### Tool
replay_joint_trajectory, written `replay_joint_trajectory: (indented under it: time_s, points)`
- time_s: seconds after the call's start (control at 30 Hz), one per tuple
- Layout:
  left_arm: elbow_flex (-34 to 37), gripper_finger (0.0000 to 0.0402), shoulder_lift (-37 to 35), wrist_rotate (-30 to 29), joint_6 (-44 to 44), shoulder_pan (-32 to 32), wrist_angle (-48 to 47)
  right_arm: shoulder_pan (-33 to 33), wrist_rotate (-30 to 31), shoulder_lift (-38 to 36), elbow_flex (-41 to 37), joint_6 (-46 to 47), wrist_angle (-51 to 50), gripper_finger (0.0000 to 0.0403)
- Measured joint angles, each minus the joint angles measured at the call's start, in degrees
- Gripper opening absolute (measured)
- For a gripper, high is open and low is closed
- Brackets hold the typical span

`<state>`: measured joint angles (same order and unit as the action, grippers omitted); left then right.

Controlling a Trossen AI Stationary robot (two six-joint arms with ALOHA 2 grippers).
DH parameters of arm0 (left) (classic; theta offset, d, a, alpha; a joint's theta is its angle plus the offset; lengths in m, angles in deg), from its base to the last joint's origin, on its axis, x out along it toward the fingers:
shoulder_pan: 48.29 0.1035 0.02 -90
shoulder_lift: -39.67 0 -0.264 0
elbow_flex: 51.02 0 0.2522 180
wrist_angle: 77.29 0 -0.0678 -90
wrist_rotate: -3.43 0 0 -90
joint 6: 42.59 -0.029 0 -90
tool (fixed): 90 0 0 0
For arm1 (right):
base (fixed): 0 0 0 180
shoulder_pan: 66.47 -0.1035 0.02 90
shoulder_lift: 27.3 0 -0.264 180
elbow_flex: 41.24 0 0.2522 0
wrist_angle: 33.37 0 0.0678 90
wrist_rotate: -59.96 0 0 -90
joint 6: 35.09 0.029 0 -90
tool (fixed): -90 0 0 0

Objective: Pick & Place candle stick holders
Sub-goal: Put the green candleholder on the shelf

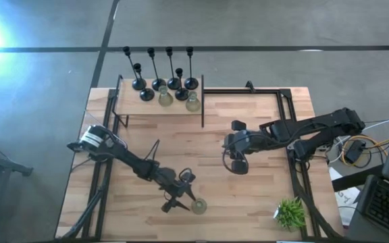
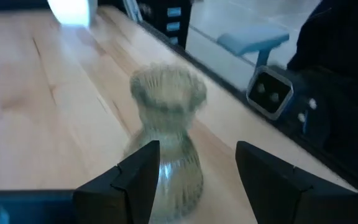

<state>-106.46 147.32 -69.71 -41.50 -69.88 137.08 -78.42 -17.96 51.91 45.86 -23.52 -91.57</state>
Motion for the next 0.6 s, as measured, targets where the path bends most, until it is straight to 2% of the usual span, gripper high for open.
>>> replay_joint_trajectory:
  time_s: [0.33,0.6]
  points:
    - [-3.2,0.0215,3.1,1.6,-0.2,1.8,1.4,0.0,0.1,-0.4,-0.3,-2.4,0.3,0.01]
    - [-7.2,0.0215,6.7,8.1,-0.3,3.1,1.7,0.0,0.1,-0.4,-0.3,-2.7,0.2,0.01]
